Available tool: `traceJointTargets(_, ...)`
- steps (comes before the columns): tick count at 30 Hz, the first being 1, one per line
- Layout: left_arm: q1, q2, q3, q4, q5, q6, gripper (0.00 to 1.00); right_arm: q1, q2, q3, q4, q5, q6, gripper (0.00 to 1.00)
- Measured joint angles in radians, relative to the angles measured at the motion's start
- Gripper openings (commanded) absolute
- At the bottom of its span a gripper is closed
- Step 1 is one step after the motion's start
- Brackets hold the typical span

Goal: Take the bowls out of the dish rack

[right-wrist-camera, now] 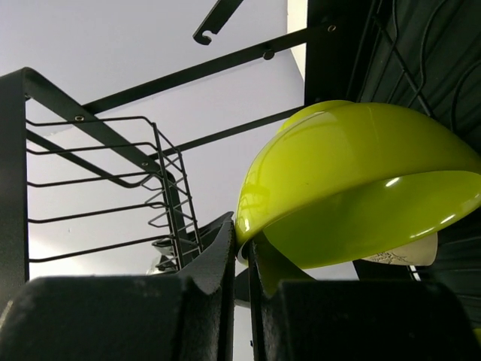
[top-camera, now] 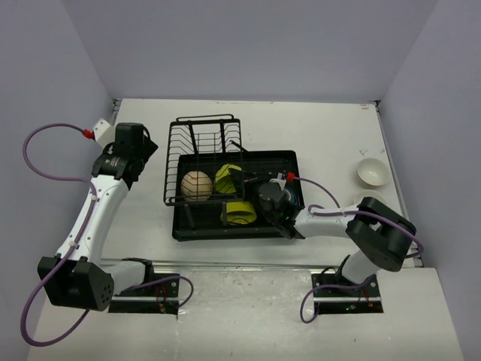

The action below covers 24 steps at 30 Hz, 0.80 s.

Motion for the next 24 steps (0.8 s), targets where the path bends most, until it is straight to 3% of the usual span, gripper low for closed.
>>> traceJointTargets(8,0.000,0.000,0.000,0.000,-0.005,0.000,1.00,-0.017,-0.077,-0.026,-0.085,-0.006,0.045,0.00)
traceJointTargets(24,0.000,0.000,-0.009,0.001,-0.013,0.005,1.00,-0.152,-0.109,-0.010,-0.090,-0.110,0.060,0.00)
